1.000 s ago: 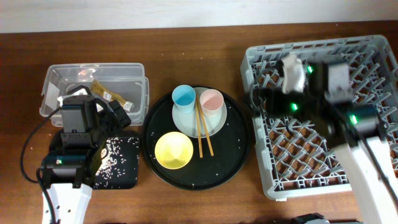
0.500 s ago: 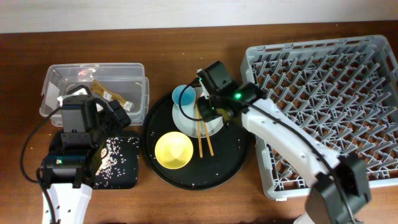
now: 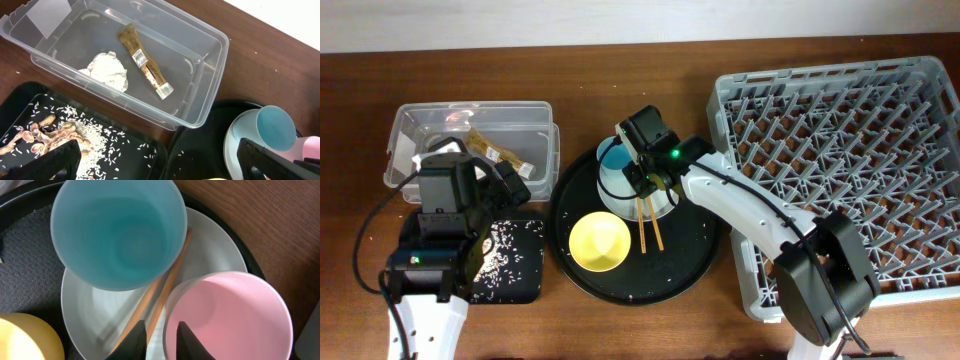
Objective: Sort waste into correct bins and load items into the dishwasher rack
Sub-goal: 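Grasp the pink cup with the right gripper, then place the pink cup upside down in the dish rack, release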
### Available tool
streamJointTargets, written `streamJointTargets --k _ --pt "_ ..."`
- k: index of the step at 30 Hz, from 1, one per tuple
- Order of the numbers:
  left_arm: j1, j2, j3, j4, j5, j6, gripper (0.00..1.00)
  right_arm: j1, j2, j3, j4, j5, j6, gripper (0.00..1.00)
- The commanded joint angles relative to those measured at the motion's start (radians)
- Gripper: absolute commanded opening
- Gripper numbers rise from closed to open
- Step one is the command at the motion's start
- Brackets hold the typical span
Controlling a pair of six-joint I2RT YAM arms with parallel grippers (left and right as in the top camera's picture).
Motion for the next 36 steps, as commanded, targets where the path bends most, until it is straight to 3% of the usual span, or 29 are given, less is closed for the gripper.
streamJointTargets --k 1,3,12,13,19,22,26,31,36 --pt "0.005 -0.005 0.007 0.002 -0.010 0.013 0.99 0.006 0.023 0.014 -0.003 0.042 -0.007 0.17" --pt "0.005 -0.005 0.007 0.002 -0.010 0.013 0.99 0.006 0.025 0.014 -0.011 0.042 -0.007 0.07" --pt "0.005 -0.005 0.007 0.002 -0.010 0.013 0.99 0.006 0.020 0.013 -0.038 0.042 -0.006 0.08" --pt "0.005 -0.005 0.007 0.002 -0.010 0.013 0.99 0.006 0.012 0.013 -0.038 0.044 -0.006 0.04" --pt "0.005 -0.005 0.007 0.002 -0.010 0.013 0.99 -0.029 -0.177 0.016 -0.045 0.020 -0.006 0.04" --pt "0.005 -0.005 0.007 0.002 -0.010 0.013 0.99 -0.176 -0.341 0.016 -0.045 -0.331 -0.006 0.04" --pt "0.005 -0.005 0.007 0.002 -0.010 0.013 0.99 -0.449 -0.373 0.016 -0.047 -0.798 -0.047 0.04" --pt "0.005 -0.005 0.007 0.002 -0.010 0.013 0.99 -0.743 -0.236 0.015 -0.047 -1.277 -0.220 0.04" --pt "0.005 -0.005 0.007 0.002 -0.010 0.013 0.99 -0.848 0.033 0.015 -0.028 -1.559 -0.272 0.04"
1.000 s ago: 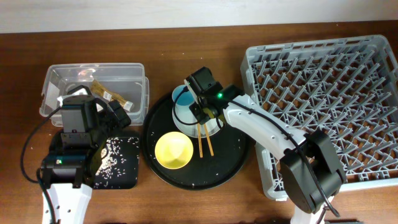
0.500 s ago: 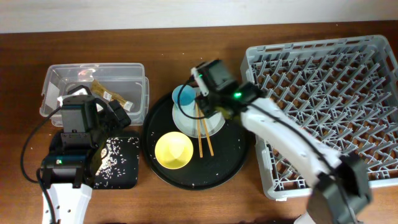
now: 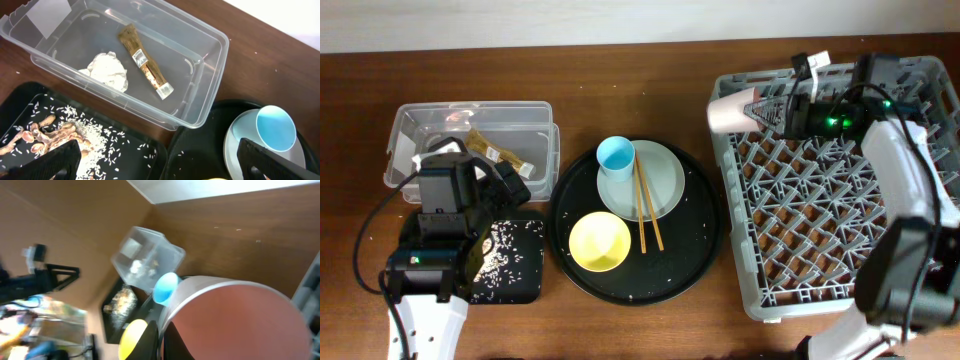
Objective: Sort waste into correct bins and load items into the dishwasher rack
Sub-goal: 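Place the pink cup upside down in the dish rack, release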
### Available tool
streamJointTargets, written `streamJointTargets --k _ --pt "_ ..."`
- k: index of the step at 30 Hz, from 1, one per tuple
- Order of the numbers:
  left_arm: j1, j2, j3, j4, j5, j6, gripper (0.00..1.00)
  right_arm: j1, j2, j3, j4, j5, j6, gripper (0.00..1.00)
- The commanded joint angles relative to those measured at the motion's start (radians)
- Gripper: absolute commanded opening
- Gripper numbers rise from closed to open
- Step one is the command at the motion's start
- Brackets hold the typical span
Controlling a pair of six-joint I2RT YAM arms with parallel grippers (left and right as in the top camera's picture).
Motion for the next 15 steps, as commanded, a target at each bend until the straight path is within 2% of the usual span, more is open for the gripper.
streamJointTargets --k 1,5,9,15 --pt "0.005 -0.005 0.007 0.001 -0.010 0.013 0.99 -0.021 0.143 0.012 0.029 -0.233 -0.037 0.04" --pt "0.005 -0.005 0.007 0.001 -0.010 0.013 0.99 -0.022 0.257 0.012 0.040 -0.222 -0.039 0.04" --pt "0.005 -0.005 0.007 0.001 -0.010 0.013 0.99 -0.024 0.259 0.012 -0.075 0.132 -0.036 0.04" --pt "0.004 -0.005 0.007 0.001 -0.010 0.013 0.99 -0.119 0.258 0.012 -0.259 0.257 -0.041 0.04"
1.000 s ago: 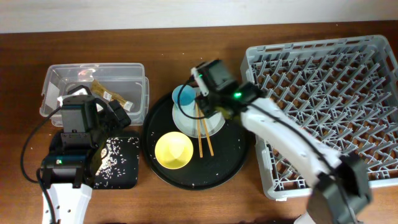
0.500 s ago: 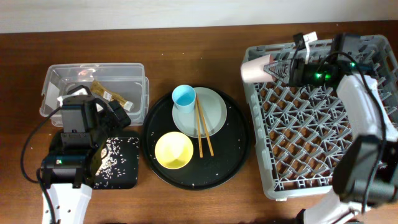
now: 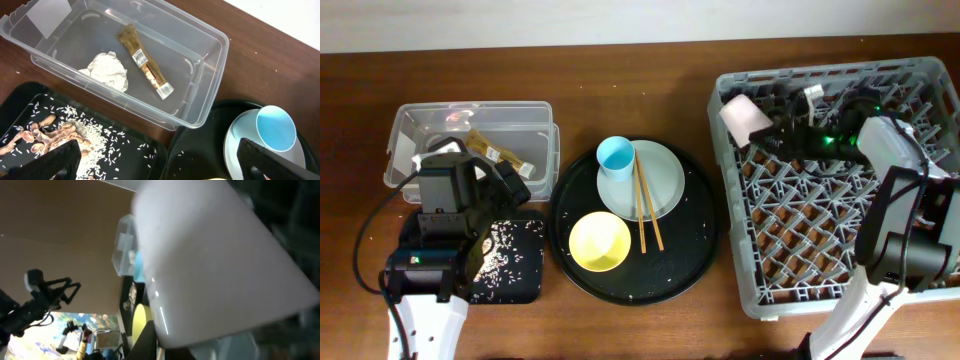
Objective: Sort waste into correct bins and load items into the dishwasher rack
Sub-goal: 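Place the pink cup upside down in the dish rack, release, then reach the right gripper to the blue cup and grasp it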
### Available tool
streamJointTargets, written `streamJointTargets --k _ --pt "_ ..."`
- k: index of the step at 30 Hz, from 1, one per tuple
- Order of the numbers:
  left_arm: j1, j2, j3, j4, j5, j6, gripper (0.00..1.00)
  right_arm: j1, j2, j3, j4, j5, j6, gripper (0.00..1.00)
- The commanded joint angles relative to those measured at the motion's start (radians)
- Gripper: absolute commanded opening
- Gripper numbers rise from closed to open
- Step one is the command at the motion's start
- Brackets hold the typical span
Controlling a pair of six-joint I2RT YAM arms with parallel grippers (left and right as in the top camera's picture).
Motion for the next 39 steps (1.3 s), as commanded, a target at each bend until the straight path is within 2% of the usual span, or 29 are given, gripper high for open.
streamJointTargets --k 1,2,5,6,9,11,12,14,16,17,19,25,30,34,39 --pt "0.005 -0.005 0.007 0.002 -0.010 0.013 0.99 -0.046 0.009 -0.011 -0.054 0.238 -0.008 0.04" --pt "0.005 -0.005 0.007 0.002 -0.010 0.013 0.99 -0.048 -0.002 -0.011 -0.072 0.260 -0.019 0.04" --pt "0.005 -0.005 0.007 0.002 -0.010 0.013 1.00 -0.051 -0.098 0.000 -0.116 0.344 -0.018 0.23" --pt "0.005 -0.005 0.007 0.002 -0.010 0.013 0.99 -0.052 -0.149 0.013 -0.140 0.378 -0.017 0.26" --pt "0.005 -0.005 0.007 0.002 -0.010 0.013 0.99 -0.042 -0.314 0.024 -0.175 0.439 -0.014 0.28" --pt "0.004 -0.005 0.007 0.002 -0.010 0.013 0.99 0.043 -0.439 0.024 -0.174 0.574 0.013 0.32" --pt "0.005 -0.005 0.007 0.002 -0.010 0.013 0.99 0.135 -0.484 0.024 -0.174 0.764 0.061 0.34" --pt "0.005 -0.005 0.007 0.002 -0.010 0.013 0.99 0.282 -0.488 0.021 -0.167 0.958 0.092 0.39" --pt "0.005 -0.005 0.007 0.002 -0.010 0.013 0.99 0.437 -0.458 0.012 -0.163 1.258 0.169 0.52" --pt "0.005 -0.005 0.007 0.002 -0.010 0.013 0.99 0.477 -0.435 0.009 -0.156 1.307 0.171 0.53" --pt "0.005 -0.005 0.007 0.002 -0.010 0.013 0.99 0.492 -0.378 0.008 -0.156 1.298 0.223 0.52" --pt "0.005 -0.005 0.007 0.002 -0.010 0.013 0.99 0.492 -0.273 0.008 -0.151 1.200 0.222 0.42" --pt "0.005 -0.005 0.007 0.002 -0.010 0.013 0.99 0.492 -0.262 -0.055 -0.117 1.189 0.222 0.34" --pt "0.005 -0.005 0.007 0.002 -0.010 0.013 0.99 0.492 -0.262 -0.081 -0.125 1.190 0.222 0.21" --pt "0.005 -0.005 0.007 0.002 -0.010 0.013 0.99 0.491 -0.263 -0.081 -0.204 1.202 0.219 0.15"
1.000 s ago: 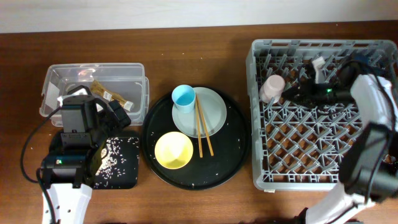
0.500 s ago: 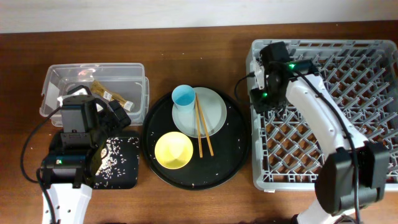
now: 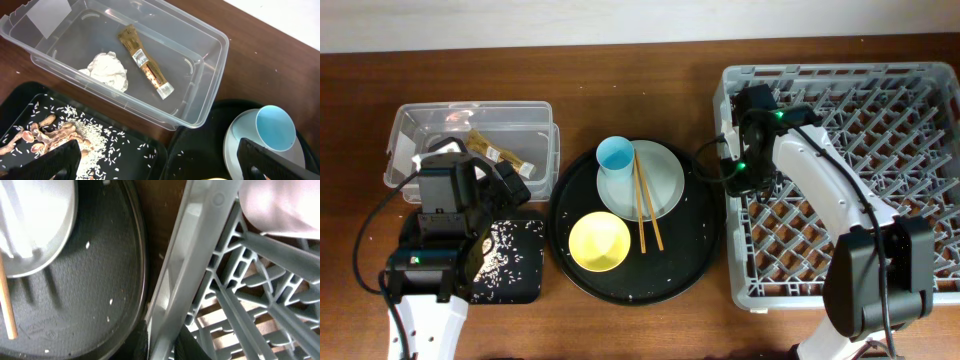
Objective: Sort waste into correct bins and load items into the dishwasher rack
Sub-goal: 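Reach the right gripper to the blue cup and grasp it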
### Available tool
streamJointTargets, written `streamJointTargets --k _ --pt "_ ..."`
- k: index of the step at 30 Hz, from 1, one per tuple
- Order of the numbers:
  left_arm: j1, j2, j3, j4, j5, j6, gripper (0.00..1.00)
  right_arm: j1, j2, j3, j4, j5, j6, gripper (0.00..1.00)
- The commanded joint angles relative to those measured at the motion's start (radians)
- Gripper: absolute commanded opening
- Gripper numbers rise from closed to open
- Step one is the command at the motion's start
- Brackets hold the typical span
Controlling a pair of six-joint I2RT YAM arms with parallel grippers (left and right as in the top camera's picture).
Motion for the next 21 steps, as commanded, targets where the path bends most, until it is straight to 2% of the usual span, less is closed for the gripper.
streamJointTargets --k 1,5,6,9,11,13,14,15,16,17,18,19,21 --pt "0.005 -0.005 0.007 0.002 -0.010 0.013 0.99 -0.001 0.009 -0.011 -0.037 0.024 -0.013 0.16" --pt "0.005 -0.005 0.007 0.002 -0.010 0.013 0.99 -0.001 0.009 -0.008 -0.045 0.035 -0.012 0.17" --pt "0.005 -0.005 0.007 0.002 -0.010 0.013 0.99 -0.001 0.009 0.017 -0.053 0.034 -0.012 0.36" --pt "0.004 -0.005 0.007 0.002 -0.010 0.013 0.99 -0.001 0.009 0.219 -0.149 0.033 -0.012 0.47" --pt "0.005 -0.005 0.007 0.002 -0.010 0.013 0.99 0.001 0.009 0.403 -0.242 -0.084 -0.012 0.49" --pt "0.004 -0.005 0.007 0.002 -0.010 0.013 0.99 0.032 0.006 0.473 -0.250 -0.301 -0.013 0.52" --pt "0.005 -0.005 0.007 0.002 -0.010 0.013 0.99 0.054 0.007 0.472 -0.229 -0.354 -0.012 0.61" --pt "0.005 -0.005 0.007 0.002 -0.010 0.013 0.99 0.081 0.008 0.461 -0.189 -0.398 -0.007 0.99" --pt "0.005 -0.005 0.007 0.002 -0.010 0.013 1.00 0.122 0.009 0.443 -0.122 -0.459 -0.008 0.98" --pt "0.005 -0.005 0.007 0.002 -0.010 0.013 0.99 0.159 0.010 0.428 -0.072 -0.431 -0.008 0.80" --pt "0.004 -0.005 0.007 0.002 -0.010 0.013 0.99 0.194 0.010 0.415 -0.032 -0.388 -0.008 0.56" --pt "0.005 -0.005 0.007 0.002 -0.010 0.013 0.99 0.244 0.011 0.396 0.033 -0.340 -0.008 0.49" --pt "0.005 -0.005 0.007 0.002 -0.010 0.013 0.99 0.314 0.011 0.344 0.139 -0.237 -0.008 0.47"
